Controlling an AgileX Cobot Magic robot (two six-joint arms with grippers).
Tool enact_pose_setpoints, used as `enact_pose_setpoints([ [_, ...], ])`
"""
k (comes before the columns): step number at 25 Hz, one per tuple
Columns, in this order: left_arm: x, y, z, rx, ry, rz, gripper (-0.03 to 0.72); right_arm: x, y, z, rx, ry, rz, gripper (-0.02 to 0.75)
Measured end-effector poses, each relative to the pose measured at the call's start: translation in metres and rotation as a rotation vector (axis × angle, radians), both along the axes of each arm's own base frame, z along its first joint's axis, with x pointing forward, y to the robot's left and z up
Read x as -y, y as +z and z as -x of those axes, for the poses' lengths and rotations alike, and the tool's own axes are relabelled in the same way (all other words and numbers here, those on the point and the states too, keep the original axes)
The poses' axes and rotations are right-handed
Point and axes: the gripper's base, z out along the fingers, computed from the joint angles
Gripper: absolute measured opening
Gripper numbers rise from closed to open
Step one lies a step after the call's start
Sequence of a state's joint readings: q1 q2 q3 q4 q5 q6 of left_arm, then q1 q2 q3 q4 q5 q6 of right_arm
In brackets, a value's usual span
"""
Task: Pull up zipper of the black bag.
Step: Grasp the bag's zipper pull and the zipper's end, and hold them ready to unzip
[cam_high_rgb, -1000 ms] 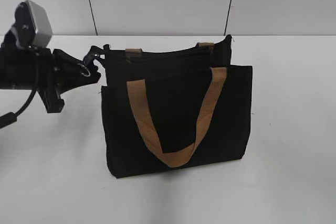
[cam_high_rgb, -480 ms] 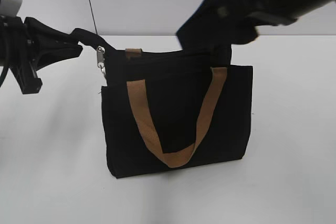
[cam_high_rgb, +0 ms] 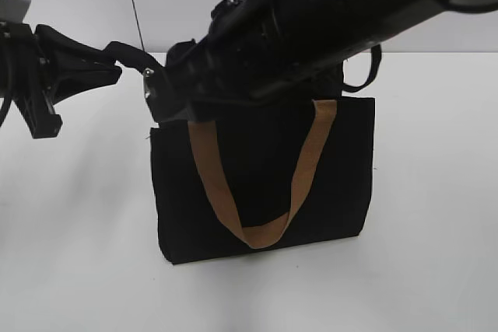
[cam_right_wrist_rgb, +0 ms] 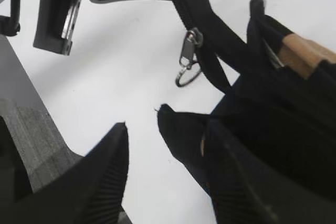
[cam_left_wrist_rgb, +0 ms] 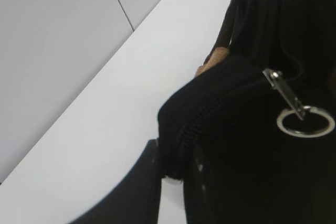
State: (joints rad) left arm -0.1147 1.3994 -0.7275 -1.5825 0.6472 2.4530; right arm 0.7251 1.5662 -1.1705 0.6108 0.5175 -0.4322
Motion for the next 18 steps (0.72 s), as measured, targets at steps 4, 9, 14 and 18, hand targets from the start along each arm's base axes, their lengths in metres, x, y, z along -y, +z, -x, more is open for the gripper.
enact_pose_setpoints([
  [4, 0.0, 0.0, 0.0, 0.0, 0.0, 0.0, 0.078, -0.013, -0.013, -0.008, -0.056, -0.07, -0.072, 0.357],
  [9, 0.0, 0.0, 0.0, 0.0, 0.001, 0.0, 0.078, -0.018, -0.023, -0.013, -0.102, -0.111, -0.1, 0.356],
  [14, 0.0, 0.0, 0.0, 0.0, 0.001, 0.0, 0.078, -0.018, -0.024, -0.016, -0.086, -0.137, -0.112, 0.355],
  [18, 0.0, 0.0, 0.0, 0.0, 0.001, 0.0, 0.078, -0.021, -0.034, -0.021, -0.097, -0.151, -0.1, 0.355],
])
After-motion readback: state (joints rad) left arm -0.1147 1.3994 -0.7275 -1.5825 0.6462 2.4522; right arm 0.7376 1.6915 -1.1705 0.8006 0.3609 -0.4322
